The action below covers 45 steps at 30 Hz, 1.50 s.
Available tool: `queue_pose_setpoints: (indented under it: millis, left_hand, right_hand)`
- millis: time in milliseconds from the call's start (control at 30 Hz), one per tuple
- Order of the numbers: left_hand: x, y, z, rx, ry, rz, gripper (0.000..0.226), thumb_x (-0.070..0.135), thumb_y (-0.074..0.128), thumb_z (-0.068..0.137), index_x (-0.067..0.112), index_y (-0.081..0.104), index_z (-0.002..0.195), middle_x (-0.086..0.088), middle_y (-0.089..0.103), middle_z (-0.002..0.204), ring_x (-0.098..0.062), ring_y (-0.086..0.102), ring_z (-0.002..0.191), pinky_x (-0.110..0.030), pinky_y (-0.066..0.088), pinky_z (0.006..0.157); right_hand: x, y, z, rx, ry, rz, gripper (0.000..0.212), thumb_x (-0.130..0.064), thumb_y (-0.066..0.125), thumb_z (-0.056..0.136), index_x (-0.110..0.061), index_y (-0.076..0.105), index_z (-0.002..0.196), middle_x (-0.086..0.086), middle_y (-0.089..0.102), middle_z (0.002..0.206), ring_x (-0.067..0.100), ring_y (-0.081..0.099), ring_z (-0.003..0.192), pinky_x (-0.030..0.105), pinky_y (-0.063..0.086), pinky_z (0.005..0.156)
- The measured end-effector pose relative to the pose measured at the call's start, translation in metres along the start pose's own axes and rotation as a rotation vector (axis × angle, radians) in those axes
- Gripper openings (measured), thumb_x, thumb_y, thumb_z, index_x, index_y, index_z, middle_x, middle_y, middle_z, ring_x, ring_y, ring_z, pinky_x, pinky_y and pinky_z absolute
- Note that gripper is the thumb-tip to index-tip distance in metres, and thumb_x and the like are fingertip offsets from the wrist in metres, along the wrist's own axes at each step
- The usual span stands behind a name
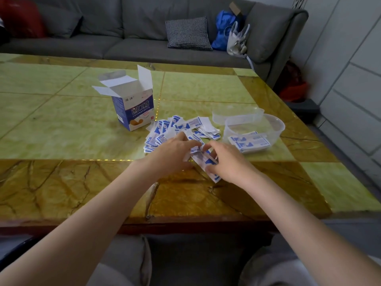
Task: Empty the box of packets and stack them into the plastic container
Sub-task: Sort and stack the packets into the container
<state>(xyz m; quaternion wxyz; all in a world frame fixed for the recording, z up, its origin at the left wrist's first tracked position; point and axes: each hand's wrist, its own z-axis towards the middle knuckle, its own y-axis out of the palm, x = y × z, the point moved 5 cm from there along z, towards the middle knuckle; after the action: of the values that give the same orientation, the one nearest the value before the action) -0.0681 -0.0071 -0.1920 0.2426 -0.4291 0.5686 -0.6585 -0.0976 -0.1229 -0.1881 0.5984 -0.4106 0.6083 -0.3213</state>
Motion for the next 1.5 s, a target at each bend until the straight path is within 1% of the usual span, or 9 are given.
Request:
queue_pose_setpoints:
  millis: [267,433,567,800,933,1033,1200,1367,1500]
  left_hand:
    - [-0.012,-0.009,0.013,0.083,-0.084,0.022,0.051,0.027,0.055,0.089,0.029,0.038,0.137,-0.007,0.041,0.134,-0.027,0.046,0.120,-0.036,0.040,0.099]
    - [0.002,-0.012,0.015,0.063,-0.080,-0.757,0.029,0.013,0.055,0.089,0.019,0.056,0.118,-0.004,0.061,0.116,-0.018,0.061,0.104,-0.031,0.052,0.085]
    - [0.006,-0.010,0.014,0.029,-0.121,-0.949,0.022,0.005,0.061,0.085,0.009,0.060,0.106,-0.005,0.067,0.096,-0.013,0.065,0.083,-0.018,0.056,0.070]
    - [-0.020,-0.011,0.010,0.136,-0.345,-0.968,0.009,0.012,0.063,0.084,0.012,0.064,0.094,-0.002,0.067,0.082,-0.009,0.061,0.064,-0.012,0.051,0.052]
    - [-0.017,-0.012,0.006,0.109,-0.308,-0.996,0.010,0.010,0.062,0.085,0.011,0.064,0.094,-0.003,0.068,0.084,-0.008,0.063,0.065,-0.012,0.053,0.054]
    - [-0.010,-0.014,0.004,0.082,-0.218,-0.943,0.010,0.006,0.062,0.084,0.010,0.066,0.093,-0.001,0.069,0.081,-0.002,0.066,0.062,-0.012,0.052,0.059]
    - [-0.038,-0.037,-0.002,0.478,-0.291,-0.691,0.010,0.010,0.068,0.079,0.015,0.067,0.088,-0.010,0.072,0.088,-0.020,0.067,0.078,-0.029,0.054,0.072]
    - [-0.005,-0.049,-0.003,0.546,-0.055,-0.515,0.012,0.007,0.065,0.082,0.009,0.070,0.093,0.001,0.070,0.085,0.002,0.063,0.071,-0.002,0.048,0.068]
    - [0.034,-0.035,0.000,0.465,0.114,-0.287,0.021,0.014,0.055,0.081,0.009,0.072,0.093,-0.009,0.072,0.078,-0.023,0.065,0.070,-0.028,0.047,0.063]
  right_hand:
    - [0.021,-0.022,-0.002,0.122,0.077,0.161,0.010,-0.018,0.070,0.081,-0.016,0.060,0.083,0.006,0.072,0.084,0.018,0.067,0.075,0.023,0.047,0.061]
    - [0.022,-0.027,-0.007,0.128,0.077,0.448,0.009,-0.019,0.063,0.086,-0.012,0.067,0.091,0.009,0.073,0.089,0.021,0.070,0.081,0.042,0.054,0.081]
    - [0.019,-0.026,-0.006,0.139,0.047,0.528,0.014,-0.019,0.057,0.091,-0.014,0.062,0.102,0.008,0.072,0.094,0.019,0.069,0.084,0.045,0.055,0.082]
    - [0.025,-0.038,-0.006,0.202,0.066,0.642,0.018,-0.013,0.058,0.090,0.002,0.053,0.097,0.014,0.070,0.092,0.022,0.069,0.074,0.033,0.054,0.063]
    - [0.024,-0.027,-0.009,0.028,0.109,0.627,0.015,-0.016,0.074,0.076,-0.013,0.060,0.078,0.018,0.067,0.096,0.022,0.061,0.084,0.038,0.048,0.086]
    - [0.021,-0.028,-0.008,0.106,0.091,0.711,0.018,-0.009,0.074,0.075,-0.012,0.058,0.082,0.011,0.071,0.087,0.022,0.066,0.077,0.035,0.052,0.077]
    - [0.012,-0.059,-0.011,0.363,-0.060,0.347,0.013,-0.011,0.074,0.076,-0.015,0.064,0.084,-0.002,0.065,0.071,0.013,0.058,0.063,0.015,0.046,0.060]
    - [-0.005,-0.042,-0.014,0.036,-0.133,-0.139,0.006,-0.014,0.066,0.082,-0.019,0.068,0.085,-0.004,0.061,0.077,0.014,0.056,0.070,0.017,0.040,0.055]
    - [-0.005,-0.039,-0.007,0.103,-0.068,0.108,0.008,-0.010,0.067,0.080,-0.009,0.067,0.087,0.003,0.062,0.075,0.013,0.054,0.062,0.021,0.043,0.053]
